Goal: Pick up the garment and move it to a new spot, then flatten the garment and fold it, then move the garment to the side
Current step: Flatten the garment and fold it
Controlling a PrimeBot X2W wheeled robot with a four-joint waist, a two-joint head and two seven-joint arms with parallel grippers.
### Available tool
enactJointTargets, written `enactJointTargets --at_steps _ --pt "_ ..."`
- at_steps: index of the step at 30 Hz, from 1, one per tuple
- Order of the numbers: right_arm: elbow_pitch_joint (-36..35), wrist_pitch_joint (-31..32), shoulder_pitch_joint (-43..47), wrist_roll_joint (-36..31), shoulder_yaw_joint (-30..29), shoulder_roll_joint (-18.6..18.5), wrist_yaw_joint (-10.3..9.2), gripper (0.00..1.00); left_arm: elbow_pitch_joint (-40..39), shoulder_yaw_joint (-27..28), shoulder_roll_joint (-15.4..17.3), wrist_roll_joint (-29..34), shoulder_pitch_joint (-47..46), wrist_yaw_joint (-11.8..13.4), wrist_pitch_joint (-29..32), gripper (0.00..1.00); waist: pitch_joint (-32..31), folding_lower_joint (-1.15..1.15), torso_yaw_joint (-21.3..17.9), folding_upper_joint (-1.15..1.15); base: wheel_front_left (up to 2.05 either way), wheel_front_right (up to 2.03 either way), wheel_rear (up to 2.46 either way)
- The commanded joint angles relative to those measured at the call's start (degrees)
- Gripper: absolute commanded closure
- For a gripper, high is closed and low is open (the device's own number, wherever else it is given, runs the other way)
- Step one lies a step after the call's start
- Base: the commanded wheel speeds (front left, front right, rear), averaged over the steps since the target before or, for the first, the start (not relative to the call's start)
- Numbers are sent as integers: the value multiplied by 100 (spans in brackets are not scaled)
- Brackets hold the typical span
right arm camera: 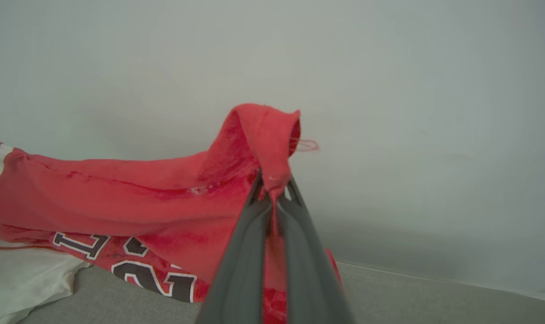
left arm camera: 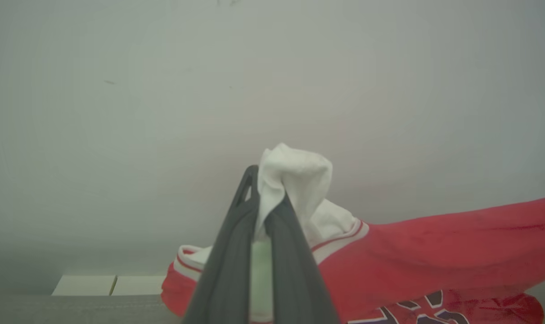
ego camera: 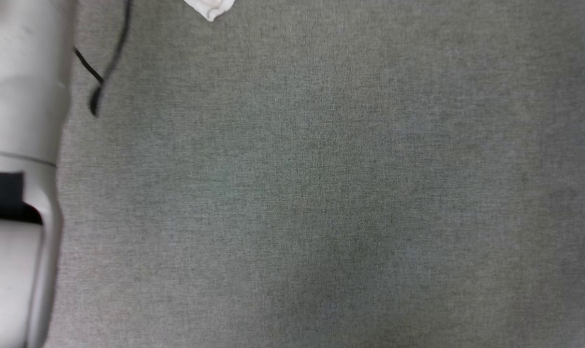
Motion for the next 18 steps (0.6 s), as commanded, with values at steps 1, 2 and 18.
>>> enactJointTargets --at_steps 1,2,18 --pt "73 -23 130 21 38 10 -4 100 54 3 -40 -34 139 -36 -34 100 -134 -1 31 0 0 0 0" --pt "176 -71 243 68 82 10 -4 100 157 5 -81 -75 264 -75 -97 100 -230 -1 43 0 0 0 0" --pt "224 -613 3251 951 884 -210 -4 100 271 68 -318 -529 3651 -310 -472 100 -2225 -1 87 0 0 0 0"
